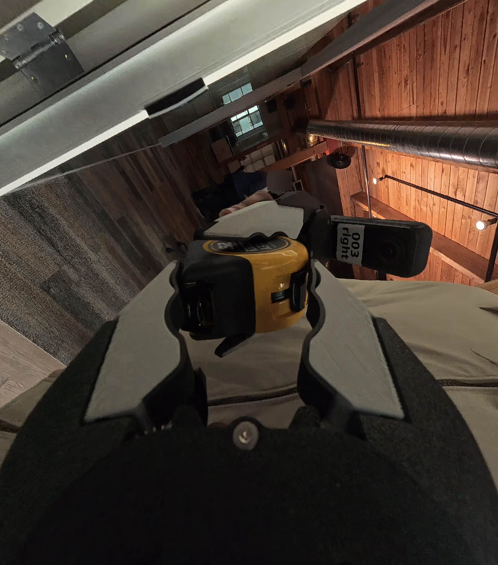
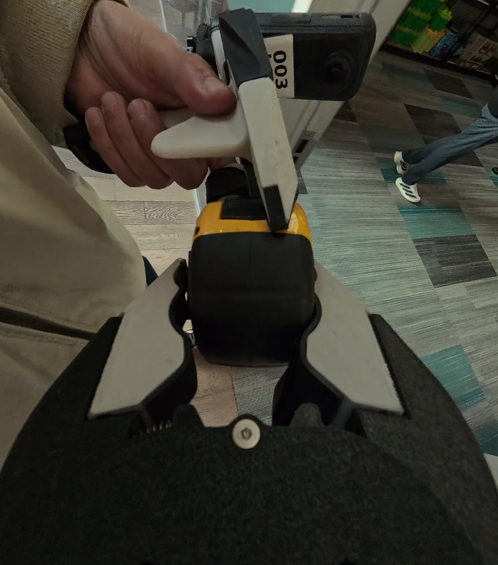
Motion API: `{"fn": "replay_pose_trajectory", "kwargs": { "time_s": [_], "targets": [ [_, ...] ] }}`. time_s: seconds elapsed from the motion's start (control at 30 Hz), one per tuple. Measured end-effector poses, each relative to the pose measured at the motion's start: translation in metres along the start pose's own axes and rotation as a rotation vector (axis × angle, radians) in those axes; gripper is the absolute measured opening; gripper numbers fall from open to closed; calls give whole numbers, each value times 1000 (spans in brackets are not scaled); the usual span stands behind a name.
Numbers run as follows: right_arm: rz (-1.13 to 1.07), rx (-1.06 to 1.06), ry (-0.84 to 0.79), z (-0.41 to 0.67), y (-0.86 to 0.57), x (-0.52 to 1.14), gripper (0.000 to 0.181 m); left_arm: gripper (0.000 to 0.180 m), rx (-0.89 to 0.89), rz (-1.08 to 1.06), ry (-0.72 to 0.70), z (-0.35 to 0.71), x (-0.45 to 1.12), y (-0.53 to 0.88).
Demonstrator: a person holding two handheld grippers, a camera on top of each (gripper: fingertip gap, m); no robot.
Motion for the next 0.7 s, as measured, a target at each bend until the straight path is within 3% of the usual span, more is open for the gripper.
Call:
{"fn": "replay_pose_trajectory", "kwargs": {
  "time_s": [0.3,0.7],
  "targets": [
    [-51,84,48,-62,-287,85,75,80,-9,-39,60,306,6,56],
    [57,3,-38,-198,-672,255,75,80,-15,32,-92,708,-8,192]
  ]
}}
Point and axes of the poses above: each gripper's, where its closed fingertips meet, x out along the fingers, z out of its top, y = z × x across the jaws, the point moved 7 cm from there along -x, back along the fingers, and after that the axes turned 8 degrees about -x, right-handed, at the moved point
